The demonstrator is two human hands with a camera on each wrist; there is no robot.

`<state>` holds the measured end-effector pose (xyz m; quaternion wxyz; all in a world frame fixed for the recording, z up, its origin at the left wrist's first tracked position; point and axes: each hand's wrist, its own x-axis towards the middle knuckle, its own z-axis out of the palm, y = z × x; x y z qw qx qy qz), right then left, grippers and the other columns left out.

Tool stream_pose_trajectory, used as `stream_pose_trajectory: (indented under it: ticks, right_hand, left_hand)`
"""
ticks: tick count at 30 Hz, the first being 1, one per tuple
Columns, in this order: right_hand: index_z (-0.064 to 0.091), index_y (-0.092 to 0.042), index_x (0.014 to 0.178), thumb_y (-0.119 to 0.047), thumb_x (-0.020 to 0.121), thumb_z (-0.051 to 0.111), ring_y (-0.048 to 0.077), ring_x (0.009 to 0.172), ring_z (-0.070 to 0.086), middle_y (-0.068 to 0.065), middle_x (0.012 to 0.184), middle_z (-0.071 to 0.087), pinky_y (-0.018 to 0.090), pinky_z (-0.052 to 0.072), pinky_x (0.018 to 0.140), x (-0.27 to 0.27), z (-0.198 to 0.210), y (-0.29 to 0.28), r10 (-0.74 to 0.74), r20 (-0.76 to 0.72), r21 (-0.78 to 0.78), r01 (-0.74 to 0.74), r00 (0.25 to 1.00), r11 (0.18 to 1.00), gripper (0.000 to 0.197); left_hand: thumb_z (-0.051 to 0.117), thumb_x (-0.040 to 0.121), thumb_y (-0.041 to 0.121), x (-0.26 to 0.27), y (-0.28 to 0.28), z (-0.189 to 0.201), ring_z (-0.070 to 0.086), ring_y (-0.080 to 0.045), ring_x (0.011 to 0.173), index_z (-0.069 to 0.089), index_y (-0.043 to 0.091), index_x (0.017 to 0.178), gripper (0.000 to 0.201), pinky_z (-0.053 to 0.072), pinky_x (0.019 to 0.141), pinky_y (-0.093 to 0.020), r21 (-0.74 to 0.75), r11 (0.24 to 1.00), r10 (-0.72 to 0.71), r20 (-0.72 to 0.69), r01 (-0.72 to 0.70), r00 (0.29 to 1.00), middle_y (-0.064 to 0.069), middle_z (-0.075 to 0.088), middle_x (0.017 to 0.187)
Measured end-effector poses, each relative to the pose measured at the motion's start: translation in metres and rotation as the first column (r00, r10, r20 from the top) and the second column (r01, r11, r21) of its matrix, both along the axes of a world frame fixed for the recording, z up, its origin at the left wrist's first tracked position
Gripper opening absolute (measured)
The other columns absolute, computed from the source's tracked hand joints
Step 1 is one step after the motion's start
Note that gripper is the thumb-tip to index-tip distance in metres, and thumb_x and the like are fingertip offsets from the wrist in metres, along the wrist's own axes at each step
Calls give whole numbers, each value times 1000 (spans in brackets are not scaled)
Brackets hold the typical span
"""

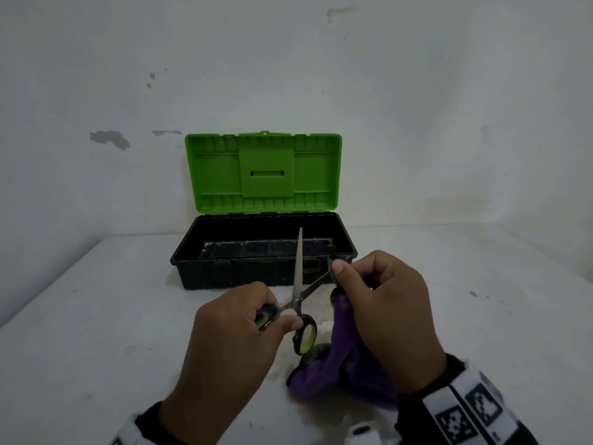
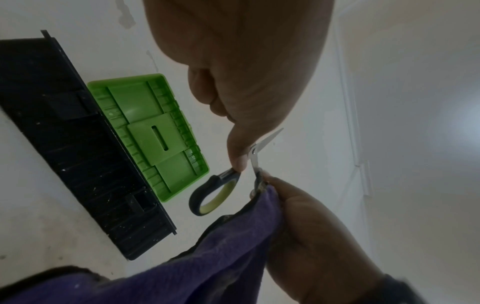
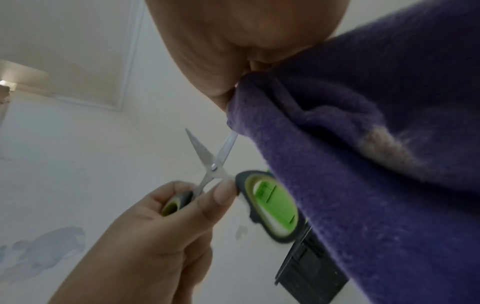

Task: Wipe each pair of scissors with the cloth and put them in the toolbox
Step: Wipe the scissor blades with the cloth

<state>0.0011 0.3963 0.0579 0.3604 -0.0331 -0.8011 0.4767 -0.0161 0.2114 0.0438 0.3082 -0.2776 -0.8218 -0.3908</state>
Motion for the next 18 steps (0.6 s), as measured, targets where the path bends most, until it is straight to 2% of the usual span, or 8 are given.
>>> stream_pose_trajectory:
  ticks: [3, 6, 8, 11, 16, 18]
  right_hand:
    - [67, -20, 68, -34, 87, 72, 10, 58, 63, -4, 61, 68, 27, 52, 57, -3, 1, 7, -39, -12, -31, 39, 999, 999, 24]
    - [66, -21, 67, -32, 87, 73, 8, 58, 62, -6, 60, 67, 16, 47, 53, 3, 0, -1, 6, -18, -4, -6, 1000, 1000, 23]
    - [66, -21, 67, -31, 86, 73, 7, 58, 61, -7, 60, 66, 13, 45, 54, 4, 0, 0, 13, -13, 0, -13, 1000, 1000, 23]
    - [67, -21, 68, -33, 86, 73, 9, 59, 62, -4, 62, 67, 21, 51, 56, -2, 2, 10, -23, -5, -28, 23, 1000, 999, 23]
    - [66, -19, 67, -32, 86, 73, 11, 58, 63, -3, 61, 68, 19, 49, 54, 6, 1, 1, 23, -8, -21, -23, 1000, 1000, 24]
    - [67, -19, 67, -33, 86, 73, 11, 57, 64, -2, 61, 69, 25, 52, 56, 5, 2, 3, 28, 6, -43, -28, 1000, 999, 24]
  left_hand:
    - [76, 62, 43, -1, 1, 1, 54, -3, 72, 50, 28, 62, 30, 40, 58, -1, -6, 1000, -4, -2, 4, 1000, 18, 42, 50]
    - [78, 61, 42, -1, 0, 0, 55, -10, 73, 54, 24, 61, 30, 41, 58, -3, 8, 1000, -3, 8, 2, 1000, 15, 47, 50]
    - [81, 60, 40, 0, 0, 1, 55, -11, 73, 55, 23, 60, 31, 41, 57, -3, -2, 1000, -2, 12, 2, 1000, 13, 48, 49]
    - [81, 60, 40, 1, 1, 2, 54, -12, 76, 55, 24, 60, 31, 42, 59, -4, -14, 1000, 0, 20, 0, 1000, 14, 47, 50]
    - [77, 60, 43, 3, 1, 6, 55, -9, 79, 51, 28, 62, 30, 41, 62, -2, 2, 1000, -9, 31, 9, 999, 18, 44, 51]
    - [80, 59, 41, 5, 0, 7, 55, -8, 80, 50, 29, 62, 32, 41, 61, -1, -18, 1000, -15, 41, 16, 999, 18, 45, 51]
